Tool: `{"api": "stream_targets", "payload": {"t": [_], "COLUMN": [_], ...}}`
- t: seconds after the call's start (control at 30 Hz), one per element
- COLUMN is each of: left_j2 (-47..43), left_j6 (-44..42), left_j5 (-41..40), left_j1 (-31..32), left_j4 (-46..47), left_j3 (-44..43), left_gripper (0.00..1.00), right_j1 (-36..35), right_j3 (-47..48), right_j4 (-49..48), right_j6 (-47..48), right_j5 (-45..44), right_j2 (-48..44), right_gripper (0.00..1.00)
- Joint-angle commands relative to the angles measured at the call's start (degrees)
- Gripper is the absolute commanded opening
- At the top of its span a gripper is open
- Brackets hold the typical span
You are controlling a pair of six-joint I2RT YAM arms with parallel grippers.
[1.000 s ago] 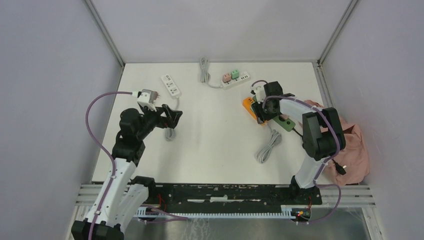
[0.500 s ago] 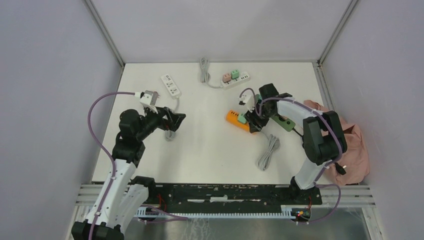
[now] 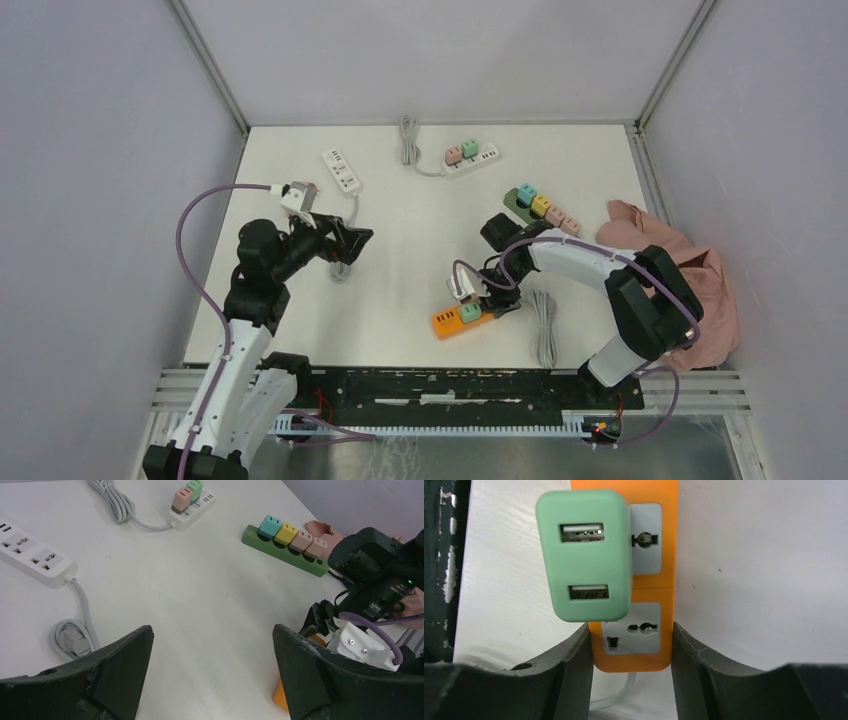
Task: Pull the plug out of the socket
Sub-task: Move the socket to the center of the board.
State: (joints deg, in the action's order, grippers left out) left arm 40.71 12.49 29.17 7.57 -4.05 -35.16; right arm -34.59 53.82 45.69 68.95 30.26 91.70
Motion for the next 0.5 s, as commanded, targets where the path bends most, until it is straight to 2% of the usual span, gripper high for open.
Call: {"api": "stream_targets", "payload": {"t": [0.0, 0.07, 0.1, 0.17, 0.27, 0.3, 0.37, 0.47], "left_j2": [0.0, 0.1, 0.1, 0.4, 1.8, 2.6, 4.5, 7.0], "left_j6": [-2.2, -1.7, -1.2, 0.8, 8.4, 13.6, 20.2, 31.0], "left_j5": [2.4, 3.2, 3.6, 5.5, 9.9, 11.0, 12.2, 14.9], "left_j1": [0.0, -0.1, 0.0, 0.0, 0.0, 0.0, 0.0, 0.5], "left_j4": [3.5, 4.0, 4.4, 6.3, 12.7, 15.8, 19.9, 29.7], "left_j3": [0.0, 0.3, 0.3, 0.6, 1.7, 2.2, 2.7, 4.6], "left_gripper": [0.95, 0.95, 0.95, 0.96, 1.0, 0.99, 0.99, 0.99], "right_j1": [-3.5, -5.0, -5.6, -5.9, -5.5, -4.9, -3.2, 0.2], "right_j3": [0.2, 0.4, 0.5, 0.4, 0.1, 0.2, 0.7, 1.2], "right_j4": [-2.3, -3.6, -4.4, -5.1, -3.9, -3.2, -1.2, 2.1], "right_j6": [4.2, 2.4, 1.3, -0.5, -1.7, -2.6, -3.8, -2.8], "right_j5": [-5.3, -8.0, -8.7, -8.5, -6.7, -5.3, -1.8, 4.1], "right_j2": [0.5, 1.5, 1.6, 0.4, -4.1, -5.9, -8.8, -12.8], "right_gripper": [0.29, 0.37, 0.48, 0.62, 0.84, 0.9, 0.97, 0.99]}}
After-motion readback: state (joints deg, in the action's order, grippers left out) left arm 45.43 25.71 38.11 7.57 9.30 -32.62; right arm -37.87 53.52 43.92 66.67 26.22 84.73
